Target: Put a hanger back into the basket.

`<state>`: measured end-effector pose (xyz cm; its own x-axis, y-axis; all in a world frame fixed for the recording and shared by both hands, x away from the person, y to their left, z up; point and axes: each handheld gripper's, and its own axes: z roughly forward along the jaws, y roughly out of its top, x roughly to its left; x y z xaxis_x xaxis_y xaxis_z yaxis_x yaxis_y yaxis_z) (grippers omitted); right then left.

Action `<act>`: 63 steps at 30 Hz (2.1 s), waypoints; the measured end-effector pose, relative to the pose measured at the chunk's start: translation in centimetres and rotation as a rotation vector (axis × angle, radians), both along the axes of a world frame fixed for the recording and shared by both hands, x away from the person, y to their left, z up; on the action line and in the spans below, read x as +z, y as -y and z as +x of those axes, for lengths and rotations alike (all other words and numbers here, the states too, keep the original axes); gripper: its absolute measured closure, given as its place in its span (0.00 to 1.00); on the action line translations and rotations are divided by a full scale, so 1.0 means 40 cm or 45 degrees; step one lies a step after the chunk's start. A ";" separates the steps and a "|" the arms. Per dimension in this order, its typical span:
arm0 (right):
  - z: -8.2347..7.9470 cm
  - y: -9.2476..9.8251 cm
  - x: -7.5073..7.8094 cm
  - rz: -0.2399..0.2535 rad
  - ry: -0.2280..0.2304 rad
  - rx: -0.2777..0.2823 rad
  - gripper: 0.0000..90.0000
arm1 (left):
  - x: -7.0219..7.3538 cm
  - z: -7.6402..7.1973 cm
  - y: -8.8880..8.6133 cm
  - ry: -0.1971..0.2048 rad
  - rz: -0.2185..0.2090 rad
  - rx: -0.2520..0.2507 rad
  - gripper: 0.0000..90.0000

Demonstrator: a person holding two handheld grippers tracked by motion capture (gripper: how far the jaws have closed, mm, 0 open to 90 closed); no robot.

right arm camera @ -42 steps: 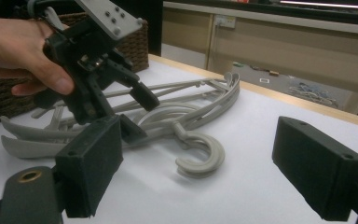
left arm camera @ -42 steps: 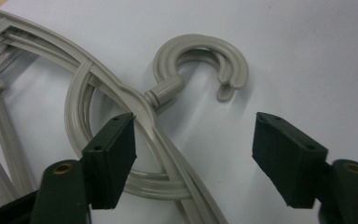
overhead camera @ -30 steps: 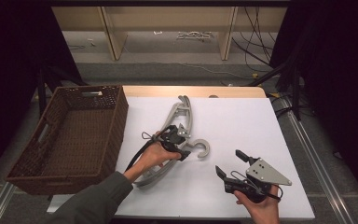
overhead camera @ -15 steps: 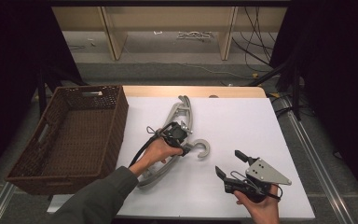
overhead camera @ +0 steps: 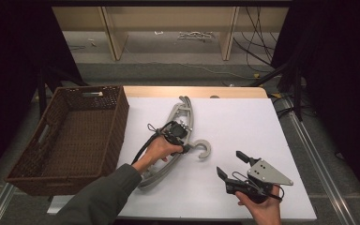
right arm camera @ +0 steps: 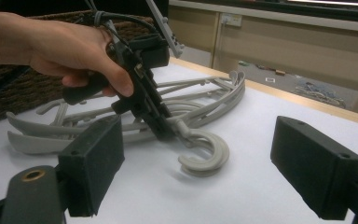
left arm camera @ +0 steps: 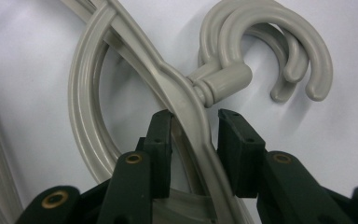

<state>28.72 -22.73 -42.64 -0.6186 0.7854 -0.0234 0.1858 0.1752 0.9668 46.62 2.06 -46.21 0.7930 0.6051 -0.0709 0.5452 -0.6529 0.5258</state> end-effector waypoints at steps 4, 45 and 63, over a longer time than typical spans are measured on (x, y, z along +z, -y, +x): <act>0.000 0.000 -0.001 -0.003 -0.001 -0.001 0.20 | 0.003 0.003 -0.005 -0.025 -0.019 0.013 0.74; 0.001 0.004 0.001 -0.030 -0.013 -0.009 0.20 | 0.027 0.011 -0.026 -0.119 -0.073 0.030 0.82; 0.001 0.002 0.000 -0.029 -0.006 -0.004 0.21 | 0.114 0.006 -0.118 -0.158 -0.405 0.198 0.86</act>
